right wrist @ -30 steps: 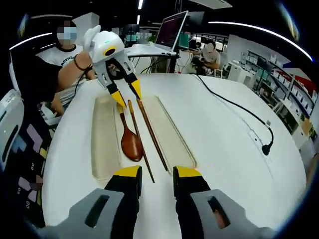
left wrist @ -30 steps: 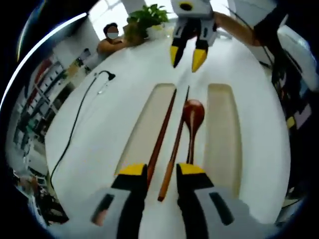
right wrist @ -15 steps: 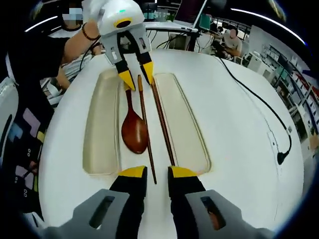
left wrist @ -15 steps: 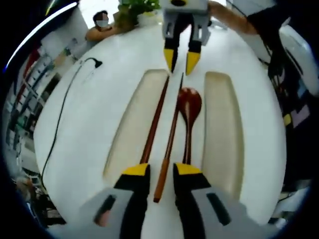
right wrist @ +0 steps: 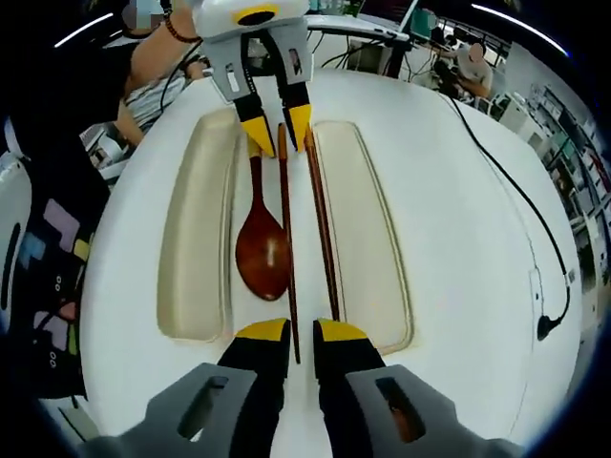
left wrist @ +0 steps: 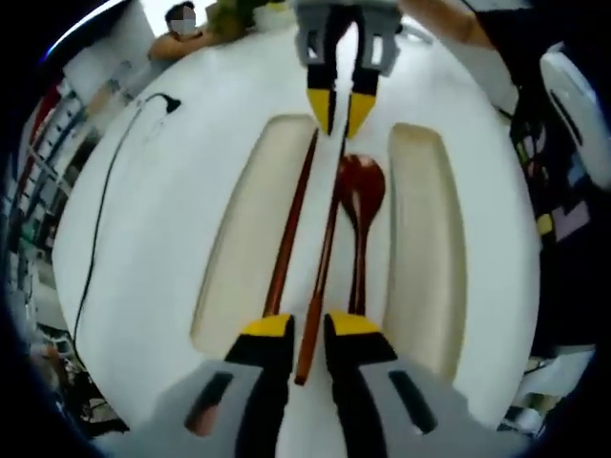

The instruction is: Arrange the utensils inside the cutlery case until each visible utensil rests in its matching compartment.

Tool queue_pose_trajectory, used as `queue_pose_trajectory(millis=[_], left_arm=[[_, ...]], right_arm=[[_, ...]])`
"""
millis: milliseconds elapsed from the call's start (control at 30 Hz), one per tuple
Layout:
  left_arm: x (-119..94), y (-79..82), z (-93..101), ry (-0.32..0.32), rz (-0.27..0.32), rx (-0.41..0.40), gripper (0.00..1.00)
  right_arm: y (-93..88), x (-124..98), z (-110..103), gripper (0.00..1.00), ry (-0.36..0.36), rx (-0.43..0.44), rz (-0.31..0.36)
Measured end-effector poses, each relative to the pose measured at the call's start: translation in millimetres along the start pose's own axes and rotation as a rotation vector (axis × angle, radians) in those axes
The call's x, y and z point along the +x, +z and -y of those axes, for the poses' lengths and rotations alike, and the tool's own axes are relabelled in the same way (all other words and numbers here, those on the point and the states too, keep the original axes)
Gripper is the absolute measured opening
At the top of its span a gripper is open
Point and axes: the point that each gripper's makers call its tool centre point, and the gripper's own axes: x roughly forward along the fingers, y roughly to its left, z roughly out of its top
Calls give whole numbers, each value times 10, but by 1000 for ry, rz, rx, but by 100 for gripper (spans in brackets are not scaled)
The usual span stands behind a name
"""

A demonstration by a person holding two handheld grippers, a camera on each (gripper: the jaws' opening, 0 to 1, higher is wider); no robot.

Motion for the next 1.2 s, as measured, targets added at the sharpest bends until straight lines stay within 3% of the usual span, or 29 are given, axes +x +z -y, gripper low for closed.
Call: queue_pose_trajectory(millis=[433, 633, 800, 833, 900, 933, 1033, 1100, 1200], left_arm=[[21, -5, 1, -63, -44, -41, 11], [27, 23, -21, -84, -22, -84, 8], [34, 45, -5, -68, -60, -21, 7], [37, 52, -1, -71, -69, 7, 7], [44, 63, 2, -77, -81, 21, 7], [44, 63, 0, -83, -87, 30, 7], [45, 61, 4, -112, -95, 63, 7], [47, 62, -5, -121, -96, 49, 7], [48, 57, 1, -139, -90, 48, 6]], right_arm=[[-32, 38, 42, 6, 39, -63, -93], [-33, 48, 62, 4, 87, -96, -132], [-24, 53, 74, 1, 94, -99, -162], [-36, 51, 67, 1, 90, -18, -170], [-32, 54, 71, 1, 117, -121, -146], [-40, 53, 71, 1, 113, -107, -146], [-42, 56, 57, 1, 102, -175, -138], [-42, 60, 64, 1, 69, -152, -142], [-42, 64, 66, 1, 45, -182, -186]])
